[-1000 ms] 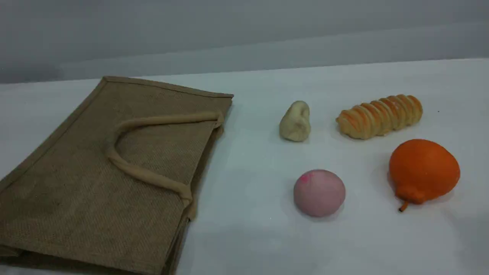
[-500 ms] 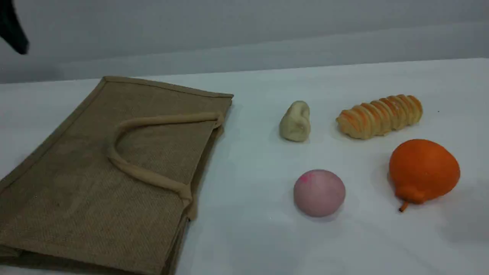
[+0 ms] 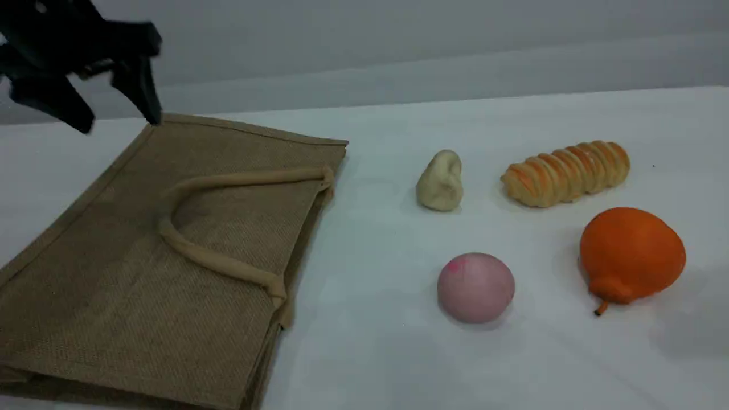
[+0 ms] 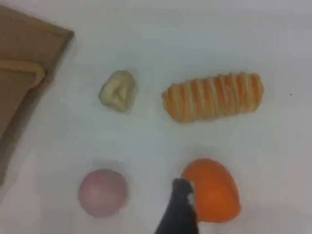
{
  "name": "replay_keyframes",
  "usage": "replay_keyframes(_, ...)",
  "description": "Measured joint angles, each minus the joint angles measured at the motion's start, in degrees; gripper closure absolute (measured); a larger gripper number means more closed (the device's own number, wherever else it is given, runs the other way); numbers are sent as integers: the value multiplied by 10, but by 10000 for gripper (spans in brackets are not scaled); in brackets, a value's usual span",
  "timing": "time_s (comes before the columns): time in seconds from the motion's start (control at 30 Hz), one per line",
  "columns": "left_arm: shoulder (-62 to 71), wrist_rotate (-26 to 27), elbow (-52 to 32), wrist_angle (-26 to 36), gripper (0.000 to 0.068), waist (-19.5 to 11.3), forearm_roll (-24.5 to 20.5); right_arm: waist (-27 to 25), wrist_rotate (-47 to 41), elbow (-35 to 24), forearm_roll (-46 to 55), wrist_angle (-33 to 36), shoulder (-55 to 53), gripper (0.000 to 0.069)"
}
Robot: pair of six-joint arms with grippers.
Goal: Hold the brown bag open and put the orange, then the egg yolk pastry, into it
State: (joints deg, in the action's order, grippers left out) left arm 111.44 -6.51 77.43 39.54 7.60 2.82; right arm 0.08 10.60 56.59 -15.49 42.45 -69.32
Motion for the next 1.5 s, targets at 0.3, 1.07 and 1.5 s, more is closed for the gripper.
replay_keyframes(0.3, 82, 0, 27, -4, 99, 17, 6, 0, 0, 0, 3, 0, 0, 128)
replay_keyframes(1.07, 155, 0, 27, -32, 99, 18, 19, 0, 0, 0, 3, 5, 0, 128)
replay_keyframes(1.5, 155, 19, 27, -42, 589, 18, 18, 0, 0, 0, 2, 5, 0, 128)
